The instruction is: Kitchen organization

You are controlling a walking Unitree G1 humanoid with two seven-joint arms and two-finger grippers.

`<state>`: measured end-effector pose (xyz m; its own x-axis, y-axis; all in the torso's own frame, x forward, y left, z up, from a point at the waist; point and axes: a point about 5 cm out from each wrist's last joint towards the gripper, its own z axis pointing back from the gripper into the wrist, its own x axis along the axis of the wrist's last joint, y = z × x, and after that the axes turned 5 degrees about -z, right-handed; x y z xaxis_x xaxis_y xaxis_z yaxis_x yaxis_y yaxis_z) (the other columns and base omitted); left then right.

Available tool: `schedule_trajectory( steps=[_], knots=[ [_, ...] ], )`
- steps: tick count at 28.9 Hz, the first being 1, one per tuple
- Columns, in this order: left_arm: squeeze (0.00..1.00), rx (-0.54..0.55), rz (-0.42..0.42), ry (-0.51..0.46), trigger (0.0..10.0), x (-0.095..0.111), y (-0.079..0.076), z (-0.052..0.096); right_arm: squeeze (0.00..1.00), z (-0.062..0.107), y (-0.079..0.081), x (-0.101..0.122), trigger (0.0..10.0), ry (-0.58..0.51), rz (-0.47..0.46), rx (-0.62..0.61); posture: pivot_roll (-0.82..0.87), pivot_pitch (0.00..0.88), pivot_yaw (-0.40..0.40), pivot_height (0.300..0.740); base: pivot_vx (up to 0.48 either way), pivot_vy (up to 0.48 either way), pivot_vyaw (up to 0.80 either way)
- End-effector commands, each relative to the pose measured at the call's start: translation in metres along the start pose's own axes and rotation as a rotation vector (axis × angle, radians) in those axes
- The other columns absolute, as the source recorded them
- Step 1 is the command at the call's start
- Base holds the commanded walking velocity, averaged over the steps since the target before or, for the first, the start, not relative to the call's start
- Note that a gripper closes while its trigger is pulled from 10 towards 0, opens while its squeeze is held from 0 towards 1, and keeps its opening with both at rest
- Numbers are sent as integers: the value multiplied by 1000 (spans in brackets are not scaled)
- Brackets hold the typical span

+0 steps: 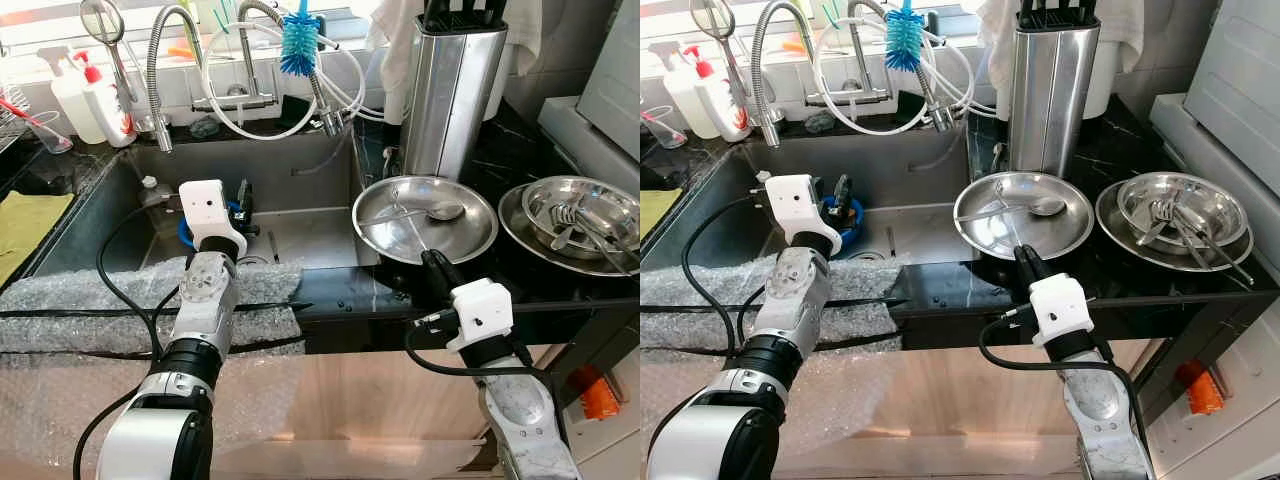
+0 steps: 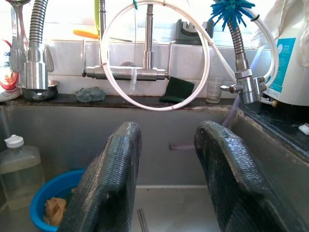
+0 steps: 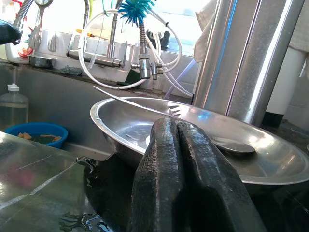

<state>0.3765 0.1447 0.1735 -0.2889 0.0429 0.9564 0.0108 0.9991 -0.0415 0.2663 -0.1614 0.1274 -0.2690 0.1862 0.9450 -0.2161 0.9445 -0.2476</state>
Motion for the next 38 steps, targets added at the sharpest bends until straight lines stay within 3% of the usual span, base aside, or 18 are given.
schedule_trajectory(
  steps=[1, 22, 27, 28, 30, 32, 38],
  knots=[
    [0, 6, -11, -16, 10000, 6, 3, -4, 0, -5, 1, 1, 0, -1, -1, 0, -58, 29, 106, 740, 0, 0, 0],
    [0, 10, -15, -17, 10000, 7, 3, -5, 0, -20, 6, 27, 0, -99, -28, 25, -55, 27, 106, 740, 0, 0, 0],
    [0, 16, -16, -17, 10000, 7, 5, -5, 0, -26, 16, 40, 0, -135, -49, 79, -55, 28, 104, 740, 0, 0, 0],
    [0, 16, -15, -17, 10000, 7, 5, -5, 0, -27, 18, 42, 1608, -140, -59, 84, -55, 28, 103, 740, 0, 0, 0],
    [0, 17, -15, -16, 10000, 7, 4, -5, 0, -28, 20, 43, 2627, -144, -67, 95, -56, 28, 103, 740, 0, 0, 0],
    [0, 17, -15, -16, 10000, 7, 4, -5, 0, -28, 23, 45, 10000, -150, -61, 121, -56, 28, 102, 740, 0, 0, 0],
    [0, 20, -15, -13, 10000, 6, 5, -5, 0, -29, 25, 53, 10000, -166, -77, 143, -56, 29, 101, 740, 0, 0, 0]
  ],
)
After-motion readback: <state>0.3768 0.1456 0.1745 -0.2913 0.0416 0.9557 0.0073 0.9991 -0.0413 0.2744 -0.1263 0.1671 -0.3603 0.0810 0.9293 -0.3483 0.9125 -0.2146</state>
